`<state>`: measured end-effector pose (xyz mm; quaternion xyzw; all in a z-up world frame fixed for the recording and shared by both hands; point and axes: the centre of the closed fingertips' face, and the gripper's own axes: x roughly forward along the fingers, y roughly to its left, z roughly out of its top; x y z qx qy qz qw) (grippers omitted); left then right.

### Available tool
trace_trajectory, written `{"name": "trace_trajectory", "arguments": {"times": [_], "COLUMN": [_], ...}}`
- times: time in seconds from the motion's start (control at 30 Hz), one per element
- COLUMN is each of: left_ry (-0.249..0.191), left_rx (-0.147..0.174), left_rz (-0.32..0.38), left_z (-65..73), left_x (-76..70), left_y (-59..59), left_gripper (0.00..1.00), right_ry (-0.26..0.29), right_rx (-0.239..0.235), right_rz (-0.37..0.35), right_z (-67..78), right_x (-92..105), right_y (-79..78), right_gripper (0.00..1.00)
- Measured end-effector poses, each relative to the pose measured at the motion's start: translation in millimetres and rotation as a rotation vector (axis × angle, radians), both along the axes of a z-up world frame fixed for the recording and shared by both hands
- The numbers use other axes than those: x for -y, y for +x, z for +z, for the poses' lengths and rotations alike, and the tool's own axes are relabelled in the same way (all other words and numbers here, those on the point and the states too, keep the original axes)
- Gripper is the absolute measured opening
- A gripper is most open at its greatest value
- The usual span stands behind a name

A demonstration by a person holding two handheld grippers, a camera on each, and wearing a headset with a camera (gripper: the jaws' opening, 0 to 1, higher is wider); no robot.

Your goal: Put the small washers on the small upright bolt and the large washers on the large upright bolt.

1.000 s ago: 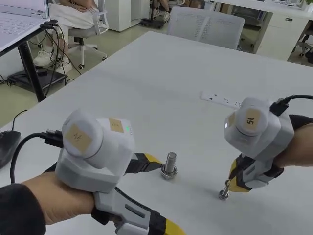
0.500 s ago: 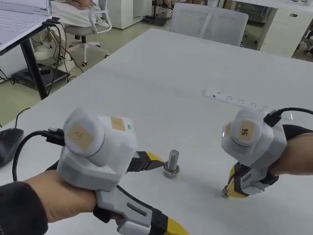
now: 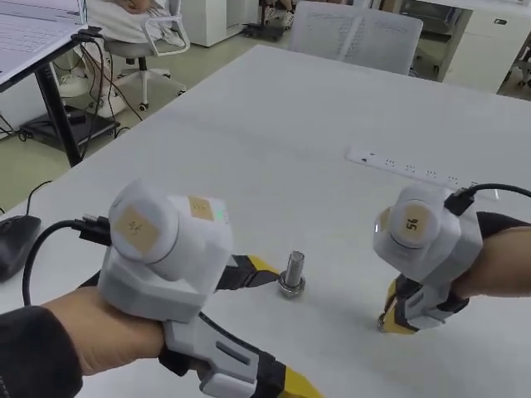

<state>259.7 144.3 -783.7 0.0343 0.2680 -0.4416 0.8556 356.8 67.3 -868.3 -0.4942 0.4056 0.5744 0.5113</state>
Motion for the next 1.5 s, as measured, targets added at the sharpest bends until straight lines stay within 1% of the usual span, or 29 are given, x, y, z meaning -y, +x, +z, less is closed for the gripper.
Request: {"name": "trace_trajectory", "arguments": {"times": [0.17,0.37,0.6,0.77,0.97,1.0,1.07,1.13,1.23,1.3,1.33,1.37,1.4,1.43,1.5], "left_ry": [0.0,0.002,0.005,0.005,0.005,0.006,0.007,0.005,0.006,0.006,0.007,0.007,0.007,0.007,0.006], "left_rx": [-0.001,-0.003,-0.007,-0.009,-0.011,-0.011,-0.011,-0.01,-0.01,-0.009,-0.009,-0.009,-0.007,-0.007,-0.007], "left_rz": [-0.001,-0.002,-0.006,-0.01,-0.014,-0.015,-0.015,-0.017,-0.018,-0.018,-0.017,-0.017,-0.016,-0.016,-0.017], "left_z": [-0.2,-0.7,-2.6,-3.4,-3.9,-4.2,-4.2,-3.7,-3.9,-3.9,-4.0,-3.9,-3.8,-3.7,-3.5], "left_x": [-0.1,0.1,1.0,2.0,3.0,3.1,3.3,3.9,4.1,4.1,4.0,4.0,3.8,3.9,4.3], "left_y": [0.2,0.0,-0.2,-1.0,-1.6,-1.7,-2.0,-2.2,-2.3,-2.2,-2.2,-2.2,-1.9,-2.0,-2.2], "left_gripper": [0.85,0.85,0.85,0.85,0.85,0.85,0.85,0.85,0.85,0.86,0.86,0.86,0.86,0.86,0.86], "right_ry": [0.004,0.013,0.045,0.069,0.112,0.124,0.133,0.141,0.167,0.201,0.206,0.221,0.25,0.248,0.255], "right_rx": [0.0,0.001,-0.007,-0.021,-0.038,-0.049,-0.054,-0.053,-0.068,-0.067,-0.069,-0.066,-0.058,-0.07,-0.066], "right_rz": [-0.003,-0.017,-0.05,-0.075,-0.109,-0.117,-0.126,-0.128,-0.15,-0.167,-0.173,-0.185,-0.199,-0.197,-0.209], "right_z": [0.8,2.0,2.3,2.5,3.9,3.8,3.6,3.5,3.9,5.5,6.1,6.9,8.1,9.3,10.5], "right_x": [-0.5,1.5,4.0,6.4,6.1,5.8,6.5,7.5,6.8,4.4,5.1,3.8,0.8,2.4,4.0], "right_y": [-0.3,0.1,0.0,-2.0,-6.2,-8.2,-10.1,-11.3,-15.0,-15.7,-16.8,-16.5,-15.2,-17.7,-18.9], "right_gripper": [0.15,0.2,0.33,0.45,0.64,0.7,0.77,0.79,0.86,0.92,0.94,0.98,1.0,1.0,1.0]}}
